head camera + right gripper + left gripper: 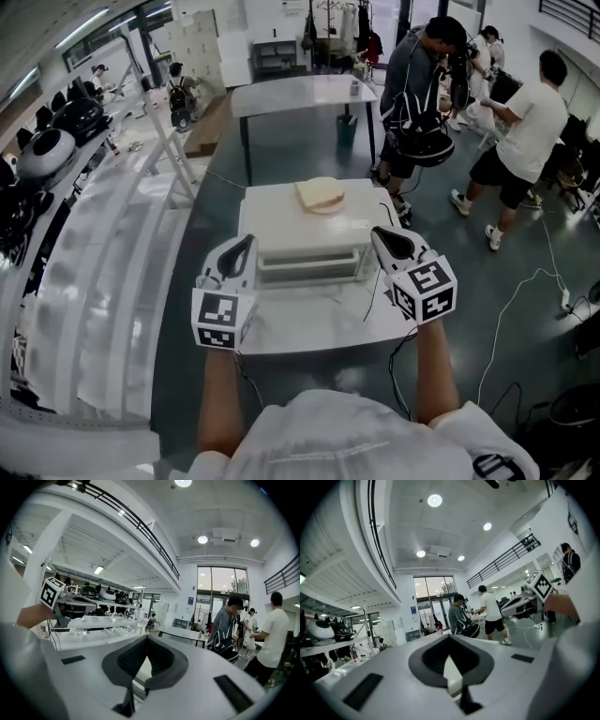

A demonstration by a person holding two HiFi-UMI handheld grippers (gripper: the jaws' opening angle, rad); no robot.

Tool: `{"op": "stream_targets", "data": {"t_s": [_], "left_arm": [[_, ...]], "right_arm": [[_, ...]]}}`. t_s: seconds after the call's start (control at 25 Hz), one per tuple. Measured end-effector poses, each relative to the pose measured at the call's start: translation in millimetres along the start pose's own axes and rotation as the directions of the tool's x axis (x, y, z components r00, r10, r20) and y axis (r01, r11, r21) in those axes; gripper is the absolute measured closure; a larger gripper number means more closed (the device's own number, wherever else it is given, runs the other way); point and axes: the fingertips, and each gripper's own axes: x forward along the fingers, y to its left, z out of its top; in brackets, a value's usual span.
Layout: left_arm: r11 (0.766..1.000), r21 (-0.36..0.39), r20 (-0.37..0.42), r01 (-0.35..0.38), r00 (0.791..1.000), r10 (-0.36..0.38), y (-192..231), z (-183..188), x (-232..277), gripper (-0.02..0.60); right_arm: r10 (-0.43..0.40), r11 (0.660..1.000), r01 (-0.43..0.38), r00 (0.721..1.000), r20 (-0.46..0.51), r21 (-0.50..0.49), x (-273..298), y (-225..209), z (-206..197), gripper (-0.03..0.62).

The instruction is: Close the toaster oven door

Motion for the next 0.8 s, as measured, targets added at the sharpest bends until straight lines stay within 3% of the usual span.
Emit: {"op": "stream_targets", "data": {"t_s": [0.48, 0.8], "left_arm": [[1.0, 0.015, 0.009, -0.001, 1.0, 0.0, -5.1, 8.5, -5.7, 0.563], [1.0, -0.017, 0.012, 0.009, 1.0, -0.009, -6.3, 5.0, -10.6, 0.563]], "right_arm": [[0.026, 0.999, -0.026, 1.0, 0.002, -0.025, -2.3, 6.7, 4.1, 0.579], [0.033, 0.999, -0.033, 0.999, 0.0, -0.035, -2.7, 11.7, 3.3, 0.579]]}}
